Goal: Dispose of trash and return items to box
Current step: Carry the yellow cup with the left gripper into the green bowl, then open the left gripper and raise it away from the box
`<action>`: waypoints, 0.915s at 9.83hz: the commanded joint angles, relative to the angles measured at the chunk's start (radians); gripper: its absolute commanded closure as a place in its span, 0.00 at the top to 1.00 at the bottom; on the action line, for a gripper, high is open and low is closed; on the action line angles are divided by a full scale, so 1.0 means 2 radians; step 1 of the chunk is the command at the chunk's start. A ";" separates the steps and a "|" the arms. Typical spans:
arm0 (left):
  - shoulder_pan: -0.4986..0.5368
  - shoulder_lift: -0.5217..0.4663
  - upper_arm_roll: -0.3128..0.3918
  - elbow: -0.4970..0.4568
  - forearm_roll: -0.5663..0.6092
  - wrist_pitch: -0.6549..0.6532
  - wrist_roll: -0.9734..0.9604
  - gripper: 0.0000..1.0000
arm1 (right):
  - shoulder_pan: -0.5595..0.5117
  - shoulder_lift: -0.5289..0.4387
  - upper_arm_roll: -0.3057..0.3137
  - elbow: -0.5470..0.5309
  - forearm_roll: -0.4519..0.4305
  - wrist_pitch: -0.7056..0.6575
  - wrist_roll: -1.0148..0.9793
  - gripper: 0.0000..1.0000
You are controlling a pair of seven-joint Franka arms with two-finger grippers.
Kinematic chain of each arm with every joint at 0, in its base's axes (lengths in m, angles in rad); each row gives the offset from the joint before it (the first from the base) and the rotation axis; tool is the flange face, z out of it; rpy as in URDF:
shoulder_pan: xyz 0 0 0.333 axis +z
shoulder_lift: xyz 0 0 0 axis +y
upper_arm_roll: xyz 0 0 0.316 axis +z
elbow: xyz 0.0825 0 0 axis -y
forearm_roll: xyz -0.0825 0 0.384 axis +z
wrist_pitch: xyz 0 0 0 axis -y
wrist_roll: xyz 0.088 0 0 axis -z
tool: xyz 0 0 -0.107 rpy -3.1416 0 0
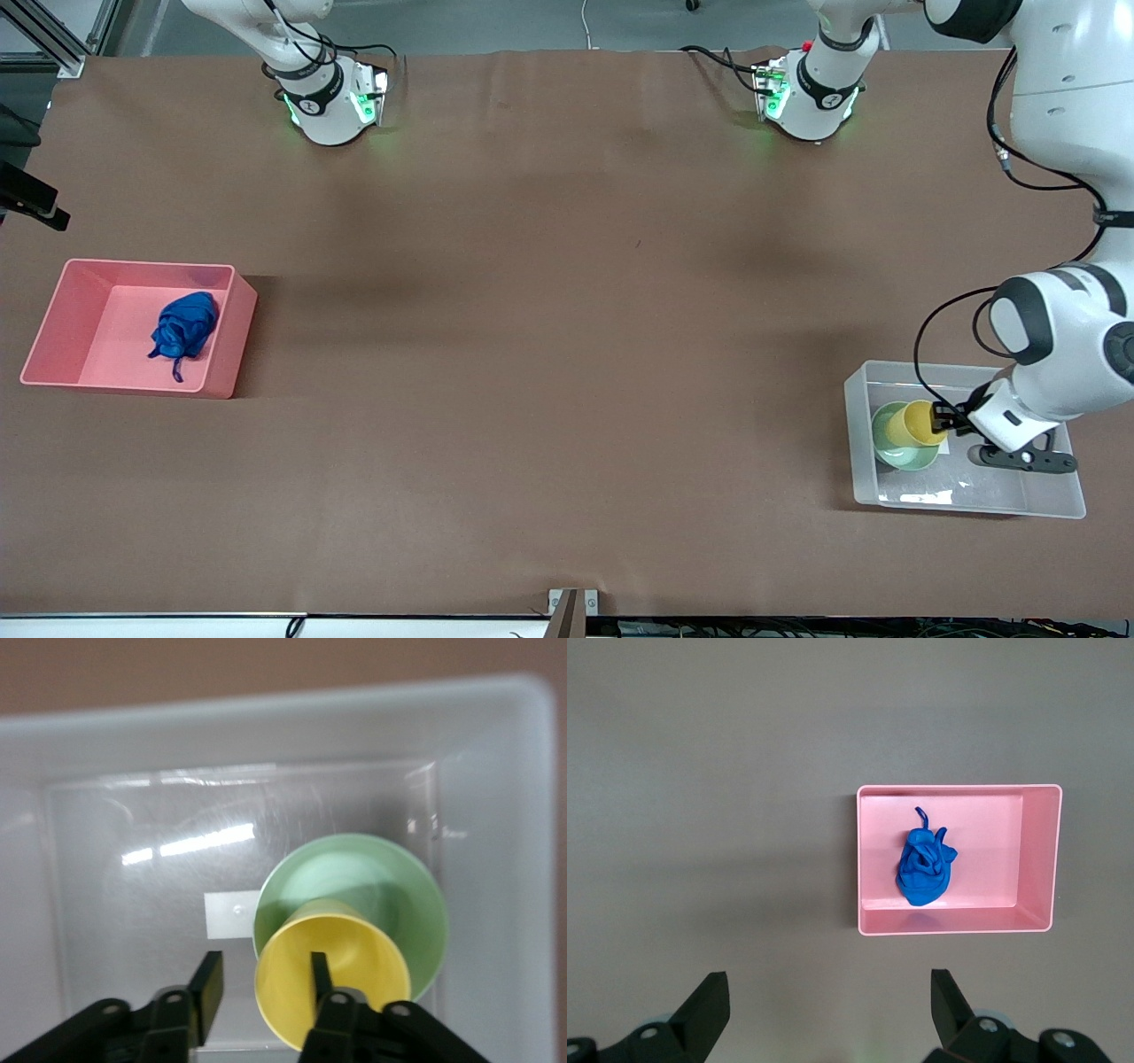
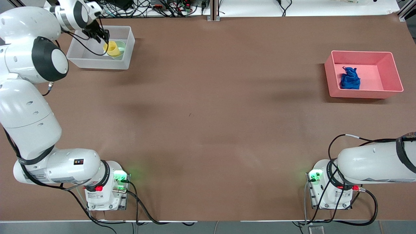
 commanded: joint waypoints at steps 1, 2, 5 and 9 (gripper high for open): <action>-0.012 -0.063 -0.006 -0.022 0.006 -0.042 -0.019 1.00 | 0.002 0.001 -0.003 0.005 0.005 -0.001 -0.004 1.00; -0.022 -0.102 -0.007 -0.040 0.010 -0.049 -0.055 1.00 | 0.003 0.001 -0.003 0.003 0.006 0.001 0.000 1.00; -0.028 -0.227 -0.027 -0.138 0.011 -0.065 -0.093 1.00 | 0.002 0.001 -0.004 0.001 0.022 -0.001 0.015 1.00; -0.035 -0.309 -0.049 -0.119 0.011 -0.190 -0.136 1.00 | 0.004 0.000 -0.002 0.003 0.015 -0.008 0.017 1.00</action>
